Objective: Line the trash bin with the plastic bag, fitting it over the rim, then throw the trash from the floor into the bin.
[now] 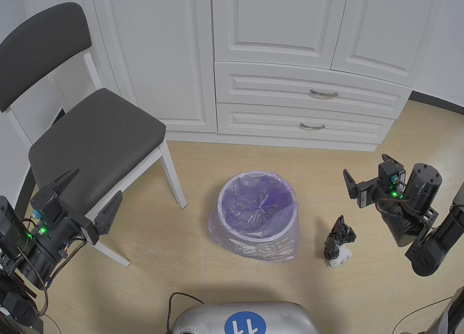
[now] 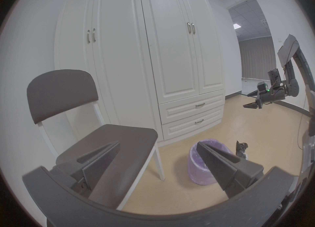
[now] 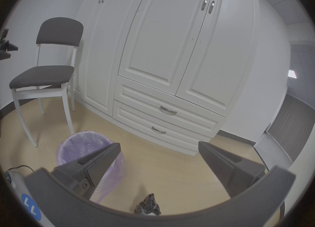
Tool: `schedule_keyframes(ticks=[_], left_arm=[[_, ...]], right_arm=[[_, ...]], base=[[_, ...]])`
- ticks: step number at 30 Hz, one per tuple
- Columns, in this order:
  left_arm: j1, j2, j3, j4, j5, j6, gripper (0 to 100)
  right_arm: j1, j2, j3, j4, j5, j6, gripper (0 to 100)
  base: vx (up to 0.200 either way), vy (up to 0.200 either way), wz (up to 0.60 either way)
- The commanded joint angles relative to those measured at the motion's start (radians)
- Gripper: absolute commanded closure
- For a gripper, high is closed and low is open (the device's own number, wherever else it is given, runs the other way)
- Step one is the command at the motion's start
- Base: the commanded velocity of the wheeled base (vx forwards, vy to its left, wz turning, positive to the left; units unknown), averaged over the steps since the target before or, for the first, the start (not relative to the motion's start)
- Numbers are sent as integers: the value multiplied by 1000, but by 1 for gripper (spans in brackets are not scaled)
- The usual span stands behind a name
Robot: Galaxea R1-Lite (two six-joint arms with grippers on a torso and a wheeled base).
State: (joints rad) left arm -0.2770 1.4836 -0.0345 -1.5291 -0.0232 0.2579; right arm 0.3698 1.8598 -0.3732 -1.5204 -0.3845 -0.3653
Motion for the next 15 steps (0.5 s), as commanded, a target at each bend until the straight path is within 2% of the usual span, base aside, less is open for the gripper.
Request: schedule_keyframes(ticks=[1, 3, 4, 6, 9, 10, 13, 14, 15], left_arm=[[29, -31, -12, 0, 0, -2, 0], [32, -31, -13, 0, 0, -2, 0], [32, -31, -13, 0, 0, -2, 0], [35, -32, -15, 0, 0, -2, 0], [38, -42, -16, 0, 0, -2, 0], [38, -52, -15, 0, 0, 0, 0], [38, -65, -12, 0, 0, 0, 0], [38, -65, -12, 0, 0, 0, 0], [38, -69, -8, 0, 0, -2, 0]], right_arm=[[-89, -85, -26, 109, 55, 25, 0], [-107, -105, -66, 197, 65, 85, 0], [-107, -105, -66, 197, 65, 85, 0], [-124, -160, -136, 370, 104, 194, 0], [-130, -228, -178, 523, 147, 267, 0], [-132, -280, -213, 643, 173, 319, 0], [-124, -398, -273, 875, 207, 390, 0], [-123, -407, -273, 887, 207, 390, 0], [-114, -504, -288, 1016, 236, 391, 0]], base=[[0, 0, 0], [0, 0, 0], [0, 0, 0], [0, 0, 0], [0, 0, 0], [0, 0, 0], [0, 0, 0], [0, 0, 0], [0, 0, 0]])
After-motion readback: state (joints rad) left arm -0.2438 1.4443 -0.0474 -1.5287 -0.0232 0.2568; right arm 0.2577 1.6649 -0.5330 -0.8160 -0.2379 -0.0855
